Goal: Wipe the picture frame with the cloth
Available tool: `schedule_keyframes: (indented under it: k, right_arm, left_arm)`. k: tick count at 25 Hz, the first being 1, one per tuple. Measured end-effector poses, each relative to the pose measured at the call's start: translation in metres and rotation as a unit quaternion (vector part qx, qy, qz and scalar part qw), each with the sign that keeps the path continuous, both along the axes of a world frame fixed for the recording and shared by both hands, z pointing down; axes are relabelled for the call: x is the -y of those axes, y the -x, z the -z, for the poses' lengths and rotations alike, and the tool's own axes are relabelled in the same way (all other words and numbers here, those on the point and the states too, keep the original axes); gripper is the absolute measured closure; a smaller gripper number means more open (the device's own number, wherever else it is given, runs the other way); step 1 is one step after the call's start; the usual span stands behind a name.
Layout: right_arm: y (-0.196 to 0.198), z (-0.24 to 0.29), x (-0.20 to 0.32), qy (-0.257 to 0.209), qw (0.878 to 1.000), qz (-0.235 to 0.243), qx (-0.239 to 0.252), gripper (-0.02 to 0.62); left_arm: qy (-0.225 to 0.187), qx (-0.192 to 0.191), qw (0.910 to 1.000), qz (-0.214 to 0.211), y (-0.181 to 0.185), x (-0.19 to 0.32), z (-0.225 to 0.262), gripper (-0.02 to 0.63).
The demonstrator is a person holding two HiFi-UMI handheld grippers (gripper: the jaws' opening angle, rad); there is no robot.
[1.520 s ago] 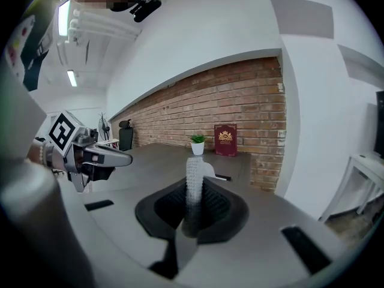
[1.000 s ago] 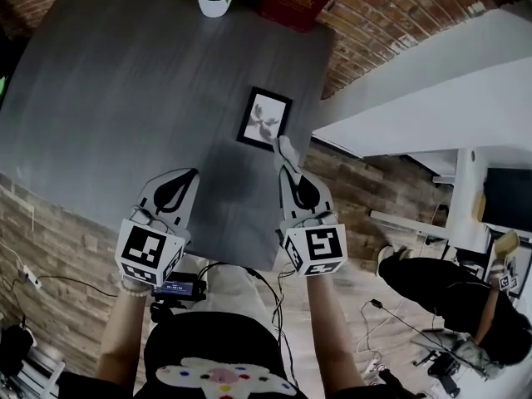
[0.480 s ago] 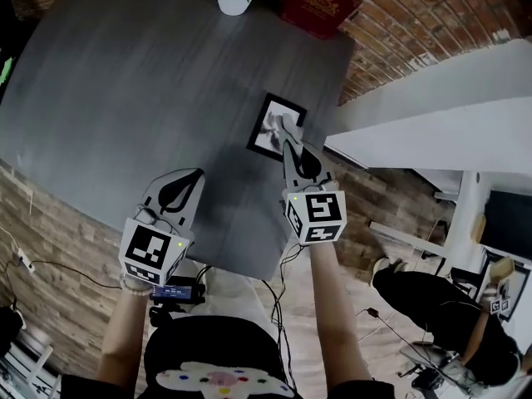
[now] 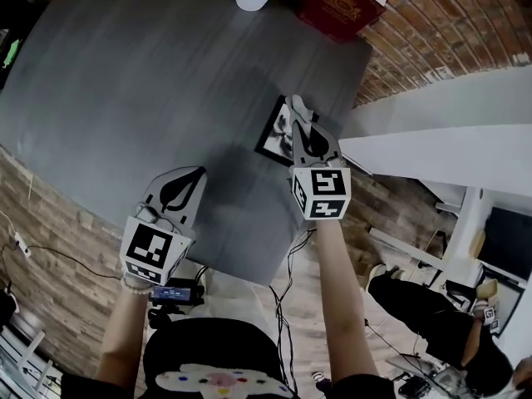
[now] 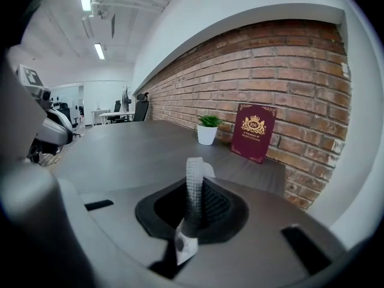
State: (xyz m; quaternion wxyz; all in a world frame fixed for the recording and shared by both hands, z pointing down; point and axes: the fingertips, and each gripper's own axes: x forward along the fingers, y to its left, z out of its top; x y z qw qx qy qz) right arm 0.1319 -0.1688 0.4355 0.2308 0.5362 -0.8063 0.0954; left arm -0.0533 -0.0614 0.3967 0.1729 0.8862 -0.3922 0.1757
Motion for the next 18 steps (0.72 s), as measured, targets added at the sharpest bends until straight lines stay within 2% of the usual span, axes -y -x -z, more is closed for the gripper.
schedule_keyframes:
  k: [8, 18]
  right_arm:
    - [-0.003, -0.027, 0.024, 0.03, 0.999, 0.02, -0.038, 0.571]
    - [0.001, -0.057, 0.04, 0.067, 0.996, 0.038, -0.052, 0.571]
  left_arm:
    - [0.005, -0.002, 1.0, 0.005, -0.002, 0.002, -0.004, 0.597]
    - [0.002, 0.005, 1.0, 0.002, -0.005, 0.009, -0.005, 0.597]
